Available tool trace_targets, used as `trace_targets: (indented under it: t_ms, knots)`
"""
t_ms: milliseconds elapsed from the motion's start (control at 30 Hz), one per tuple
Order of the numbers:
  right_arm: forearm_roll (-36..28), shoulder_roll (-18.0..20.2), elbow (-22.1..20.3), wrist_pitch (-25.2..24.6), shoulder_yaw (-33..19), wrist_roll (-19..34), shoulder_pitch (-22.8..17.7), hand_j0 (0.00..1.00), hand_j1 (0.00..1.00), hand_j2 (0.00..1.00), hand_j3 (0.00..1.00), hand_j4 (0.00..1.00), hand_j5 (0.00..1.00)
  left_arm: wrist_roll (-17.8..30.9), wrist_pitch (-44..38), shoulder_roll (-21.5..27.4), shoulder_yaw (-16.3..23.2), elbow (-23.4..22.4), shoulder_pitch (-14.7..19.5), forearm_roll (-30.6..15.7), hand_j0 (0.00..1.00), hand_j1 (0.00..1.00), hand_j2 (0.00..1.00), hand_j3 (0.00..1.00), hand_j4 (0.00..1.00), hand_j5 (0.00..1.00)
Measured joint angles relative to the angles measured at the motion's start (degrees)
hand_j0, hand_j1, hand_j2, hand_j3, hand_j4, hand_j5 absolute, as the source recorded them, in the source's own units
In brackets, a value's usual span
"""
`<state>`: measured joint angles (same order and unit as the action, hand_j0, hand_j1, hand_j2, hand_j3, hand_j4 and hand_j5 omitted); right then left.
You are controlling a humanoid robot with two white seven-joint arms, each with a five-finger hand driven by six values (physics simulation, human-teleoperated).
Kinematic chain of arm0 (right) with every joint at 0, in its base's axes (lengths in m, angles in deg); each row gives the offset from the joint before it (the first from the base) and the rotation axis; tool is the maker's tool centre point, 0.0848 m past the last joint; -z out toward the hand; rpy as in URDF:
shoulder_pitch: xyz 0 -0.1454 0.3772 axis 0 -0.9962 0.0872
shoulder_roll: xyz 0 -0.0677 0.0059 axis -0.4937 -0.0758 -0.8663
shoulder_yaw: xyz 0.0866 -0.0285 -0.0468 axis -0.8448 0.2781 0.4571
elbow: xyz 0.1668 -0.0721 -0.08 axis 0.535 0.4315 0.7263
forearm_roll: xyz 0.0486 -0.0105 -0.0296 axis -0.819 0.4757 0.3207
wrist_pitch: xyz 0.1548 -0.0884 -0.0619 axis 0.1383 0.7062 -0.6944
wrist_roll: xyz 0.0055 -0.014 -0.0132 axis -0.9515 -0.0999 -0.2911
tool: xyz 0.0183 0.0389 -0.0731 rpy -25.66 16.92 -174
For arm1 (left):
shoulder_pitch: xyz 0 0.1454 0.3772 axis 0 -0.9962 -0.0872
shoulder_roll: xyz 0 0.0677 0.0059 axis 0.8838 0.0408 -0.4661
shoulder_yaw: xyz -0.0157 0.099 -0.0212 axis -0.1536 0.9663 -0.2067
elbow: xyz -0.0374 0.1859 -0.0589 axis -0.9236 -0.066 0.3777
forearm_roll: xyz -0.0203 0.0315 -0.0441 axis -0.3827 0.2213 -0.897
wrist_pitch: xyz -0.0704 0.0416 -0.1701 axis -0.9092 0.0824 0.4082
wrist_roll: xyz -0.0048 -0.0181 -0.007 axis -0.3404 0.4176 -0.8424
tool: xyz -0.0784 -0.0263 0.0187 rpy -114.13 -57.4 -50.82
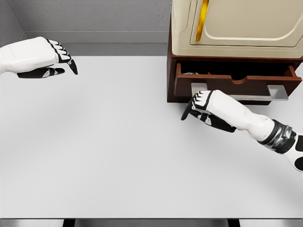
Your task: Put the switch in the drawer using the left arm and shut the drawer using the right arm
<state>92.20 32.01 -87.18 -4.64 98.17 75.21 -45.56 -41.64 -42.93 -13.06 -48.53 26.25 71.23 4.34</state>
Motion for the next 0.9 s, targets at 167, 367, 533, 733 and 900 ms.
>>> trace_targets:
  t_ms: [167, 367, 533, 733, 900]
  knots:
    - [0.2, 1.0, 0.0, 0.0, 0.0, 0.0, -0.8, 0.44, 0.44, 0.44, 0.44, 0.44, 0.44, 0.0, 0.0, 0.0, 0.0, -0.4, 0.1, 0.0, 0.53, 0.53, 0.53, 0.53, 0.53, 0.53]
    - [0.8, 1.6, 1.3, 0.0, -0.2, 0.2, -0.8, 0.44, 0.44, 0.44, 0.44, 0.44, 0.44, 0.0, 0.0, 0.0, 0.0, -0.5, 0.1, 0.0, 0.53, 0.53, 0.53, 0.53, 0.53, 0.53]
    - [1.7, 1.2, 4.2, 0.0, -0.2, 0.2, 0.2, 0.44, 0.44, 0.44, 0.44, 0.44, 0.44, 0.0, 0.0, 0.0, 0.0, -0.5, 0.1, 0.0, 0.53, 0.53, 0.53, 0.53, 0.53, 0.53]
    - [2.4, 0.7, 8.0, 0.1, -0.2, 0.6, 1.8, 0.44, 0.44, 0.44, 0.44, 0.44, 0.44, 0.0, 0.0, 0.0, -0.2, -0.5, 0.0, 0.0, 0.53, 0.53, 0.53, 0.53, 0.53, 0.53]
    - [1.9, 0.3, 10.0, 0.0, -0.4, 0.5, 3.9, 0.43, 0.43, 0.43, 0.43, 0.43, 0.43, 0.0, 0.0, 0.0, -0.4, -0.7, 0.0, 0.0, 0.53, 0.53, 0.53, 0.53, 0.53, 0.53]
